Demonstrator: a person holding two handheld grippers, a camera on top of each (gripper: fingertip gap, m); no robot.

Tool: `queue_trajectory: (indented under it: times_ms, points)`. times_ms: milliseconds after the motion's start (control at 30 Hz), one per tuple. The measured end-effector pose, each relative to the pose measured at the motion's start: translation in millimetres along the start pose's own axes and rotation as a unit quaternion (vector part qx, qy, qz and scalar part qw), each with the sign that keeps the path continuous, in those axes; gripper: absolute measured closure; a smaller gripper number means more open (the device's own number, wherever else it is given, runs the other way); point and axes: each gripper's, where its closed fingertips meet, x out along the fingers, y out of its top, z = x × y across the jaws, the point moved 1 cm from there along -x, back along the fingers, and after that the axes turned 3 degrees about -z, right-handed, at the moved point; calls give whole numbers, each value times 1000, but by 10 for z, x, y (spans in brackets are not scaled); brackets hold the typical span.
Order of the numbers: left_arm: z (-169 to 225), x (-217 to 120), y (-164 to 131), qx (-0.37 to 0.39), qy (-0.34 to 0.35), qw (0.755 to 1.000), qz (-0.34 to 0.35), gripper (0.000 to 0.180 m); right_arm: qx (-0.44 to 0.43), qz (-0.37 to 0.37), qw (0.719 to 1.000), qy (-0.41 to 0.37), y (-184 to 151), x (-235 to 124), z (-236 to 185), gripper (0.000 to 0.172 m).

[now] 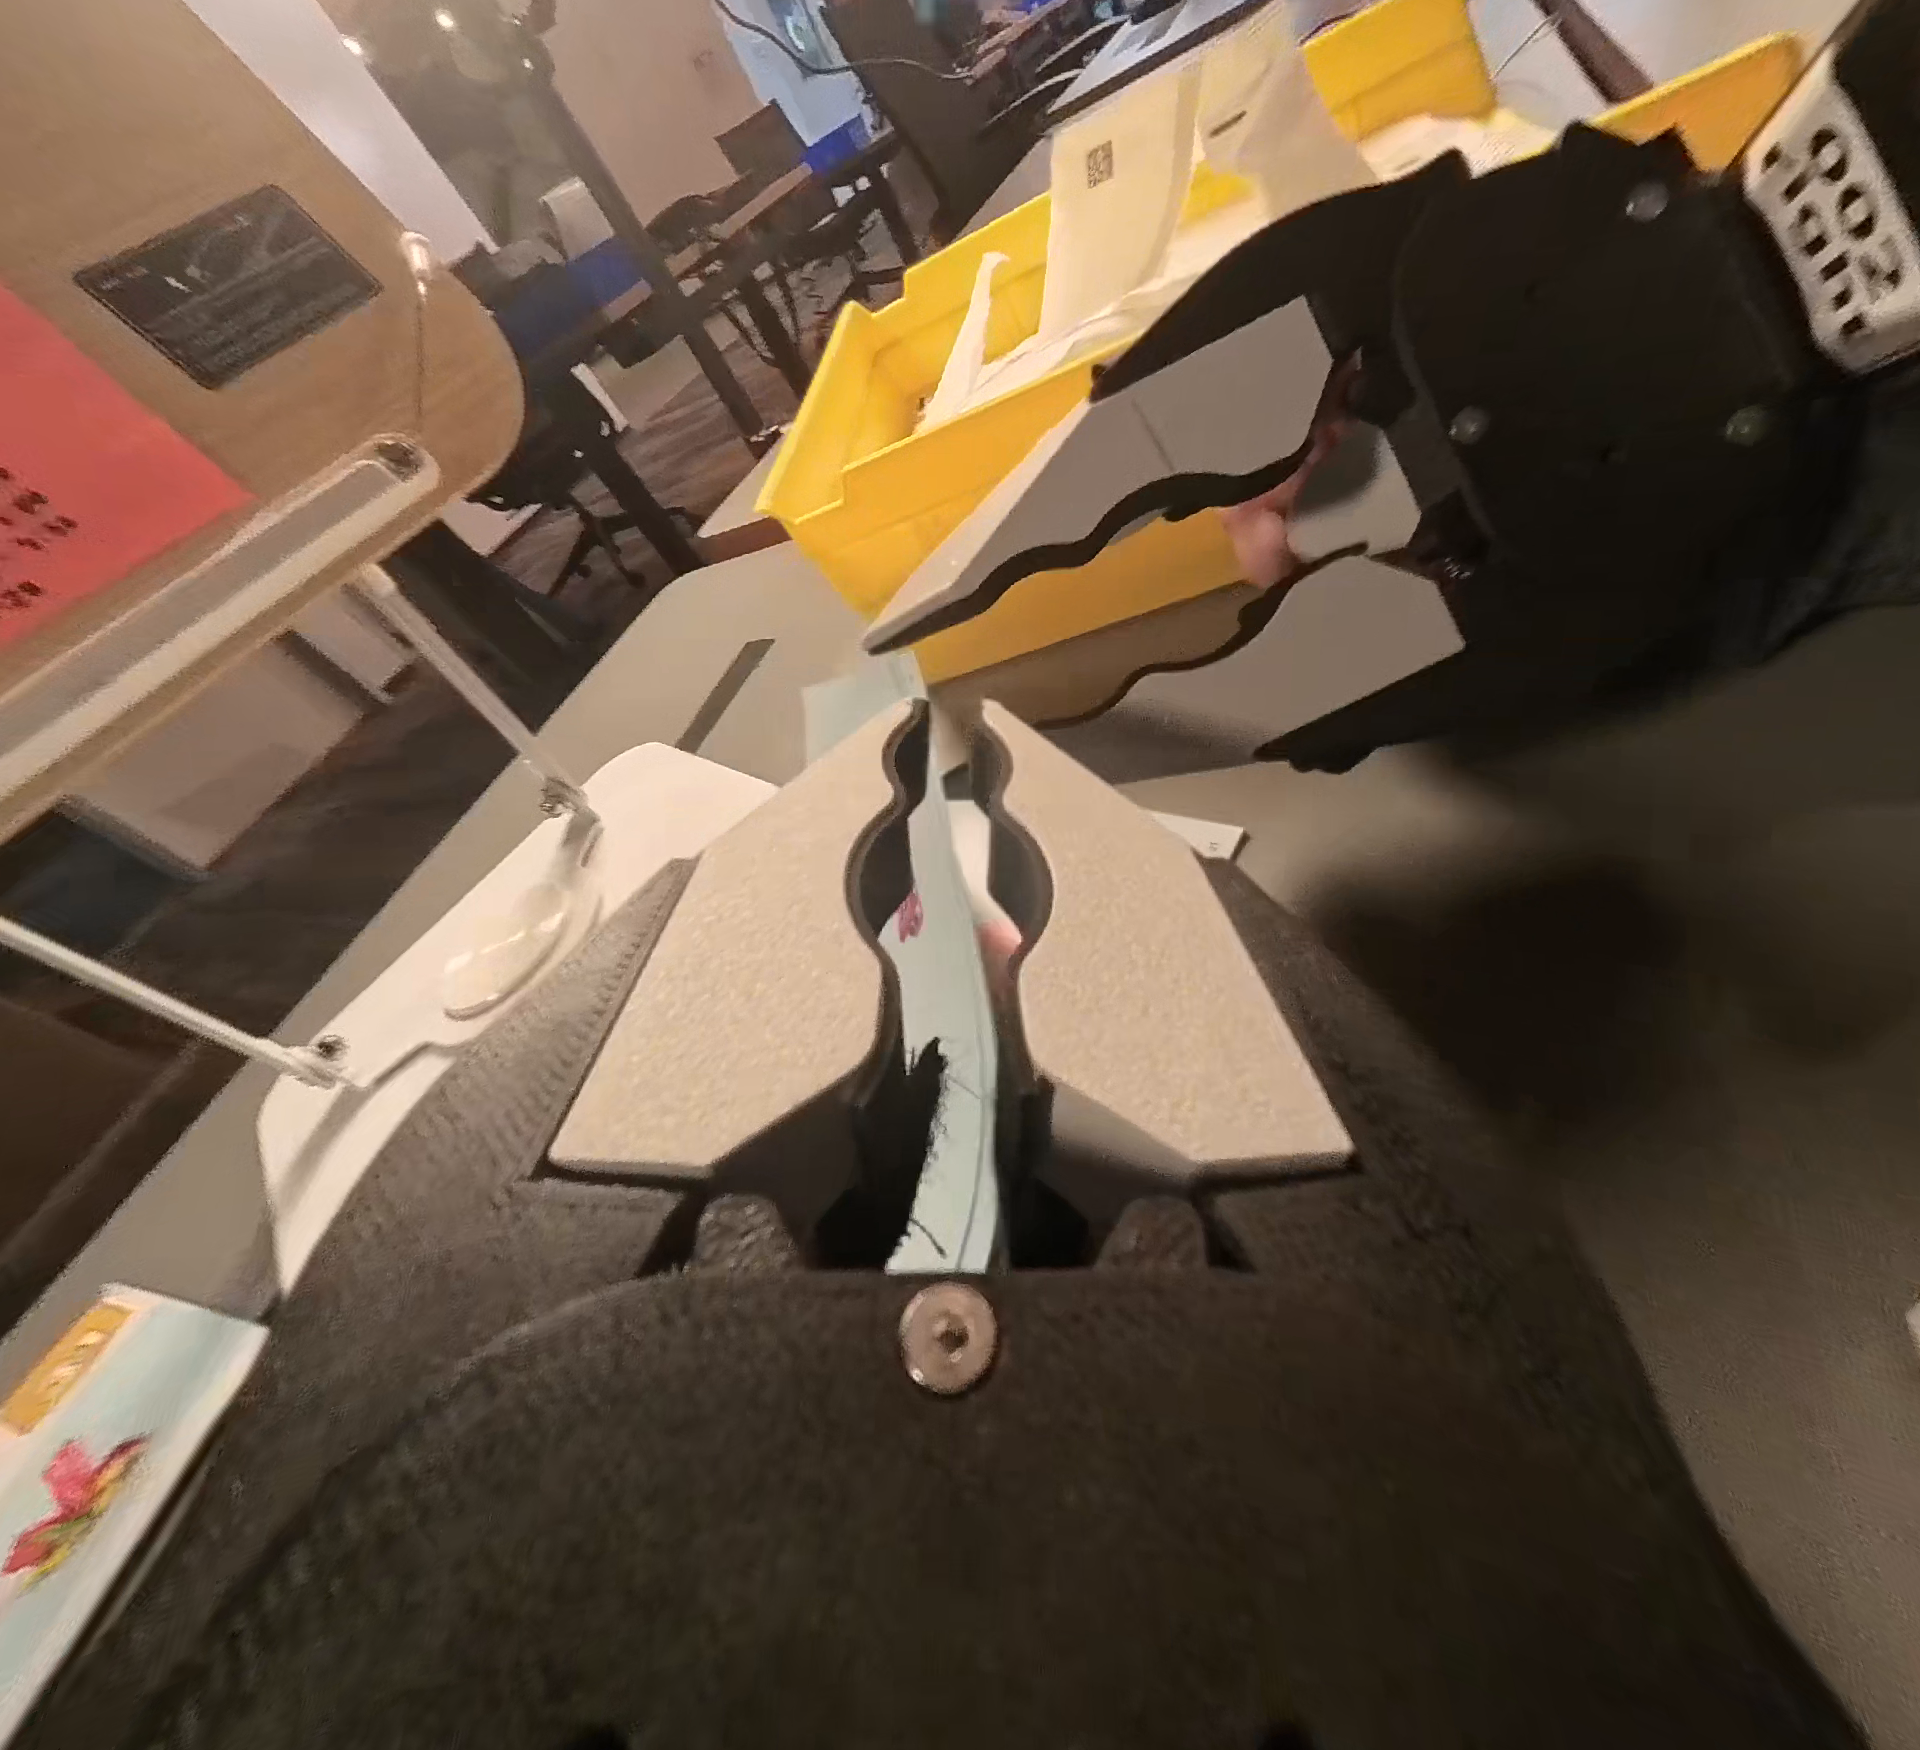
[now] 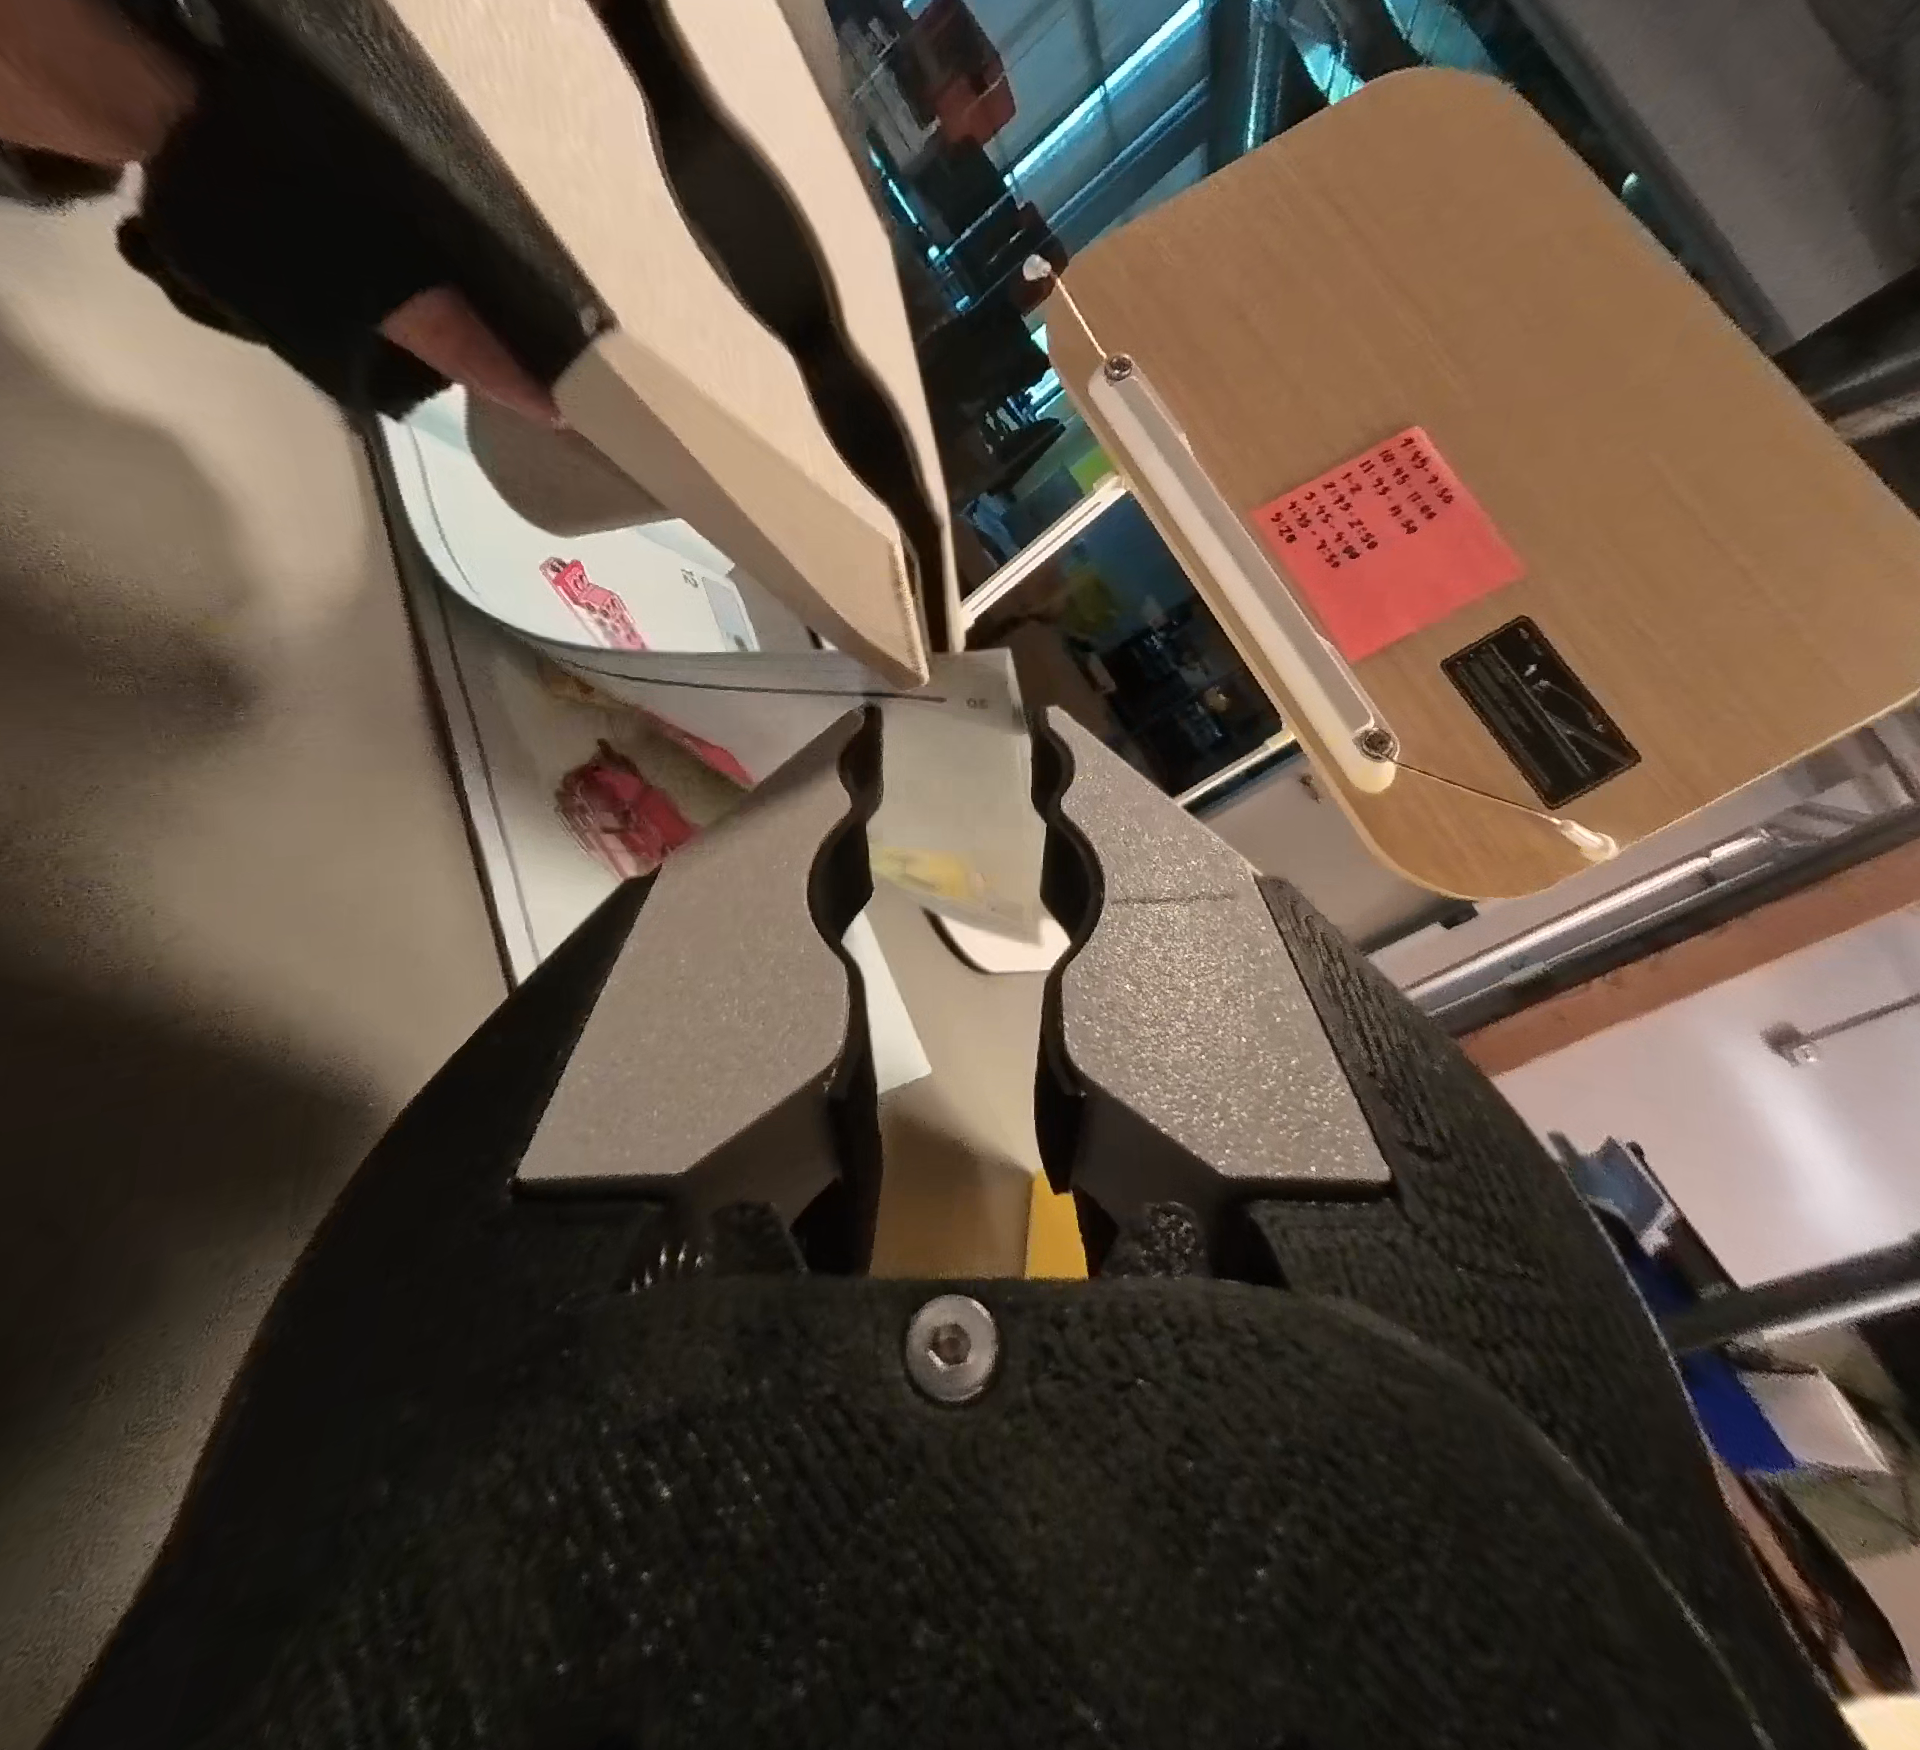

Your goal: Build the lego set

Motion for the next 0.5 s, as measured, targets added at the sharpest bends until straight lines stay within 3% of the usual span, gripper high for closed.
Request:
queue_trajectory:
  times_ms: [300,433,500]
  points:
    - [-36,37,-45,-124,-61,990,-3,158,16,-27,999,10,-108,42,-18,140]
    - [-142,42,-57,-193,-61,979,2,157,19,-28,999,12,-115,45,-20,140]
    - [-197,68,-95,-231,-62,971,-5,147,18,-29,999,12,-116,46,-23,140]
